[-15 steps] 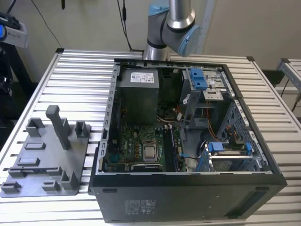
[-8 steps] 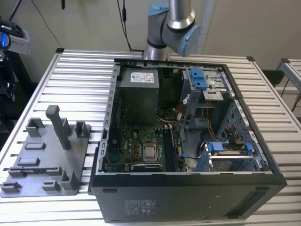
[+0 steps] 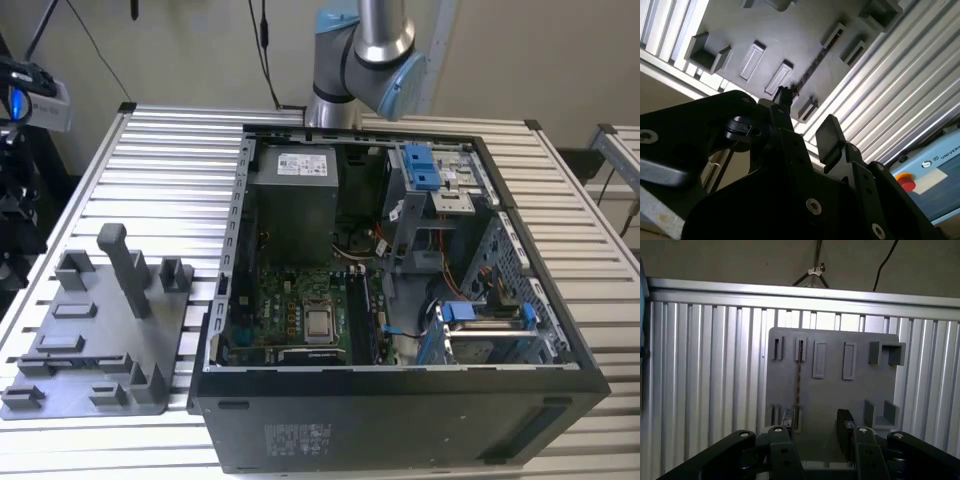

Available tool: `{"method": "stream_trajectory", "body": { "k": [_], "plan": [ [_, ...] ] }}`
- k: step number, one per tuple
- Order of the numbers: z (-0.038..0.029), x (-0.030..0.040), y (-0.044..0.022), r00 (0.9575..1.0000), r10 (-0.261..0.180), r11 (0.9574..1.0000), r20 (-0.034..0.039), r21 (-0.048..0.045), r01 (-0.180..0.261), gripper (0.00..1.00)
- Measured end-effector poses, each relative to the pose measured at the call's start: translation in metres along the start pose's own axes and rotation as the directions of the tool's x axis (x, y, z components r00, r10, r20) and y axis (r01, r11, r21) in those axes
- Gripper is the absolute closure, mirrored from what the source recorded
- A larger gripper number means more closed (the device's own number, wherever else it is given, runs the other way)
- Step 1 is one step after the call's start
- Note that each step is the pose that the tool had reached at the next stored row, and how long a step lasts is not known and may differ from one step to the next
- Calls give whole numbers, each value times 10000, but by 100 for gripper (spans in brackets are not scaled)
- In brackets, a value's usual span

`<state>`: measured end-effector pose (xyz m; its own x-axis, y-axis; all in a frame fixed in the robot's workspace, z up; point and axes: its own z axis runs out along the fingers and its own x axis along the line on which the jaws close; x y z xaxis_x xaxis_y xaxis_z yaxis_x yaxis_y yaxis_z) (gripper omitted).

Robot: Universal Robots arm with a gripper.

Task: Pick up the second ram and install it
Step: 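Pick up the second ram and move it above second insertion slot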

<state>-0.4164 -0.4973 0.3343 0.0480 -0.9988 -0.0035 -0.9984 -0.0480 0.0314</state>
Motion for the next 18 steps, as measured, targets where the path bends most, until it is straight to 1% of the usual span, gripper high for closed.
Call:
{"method": "stream_trajectory", "body": {
  "k": [16,18],
  "plan": [
    [235,1,-7,10000,1,10000,-7,4,-1,52],
    [250,1,-8,10000,1,10000,-13,4,-1,52]
  ]
}}
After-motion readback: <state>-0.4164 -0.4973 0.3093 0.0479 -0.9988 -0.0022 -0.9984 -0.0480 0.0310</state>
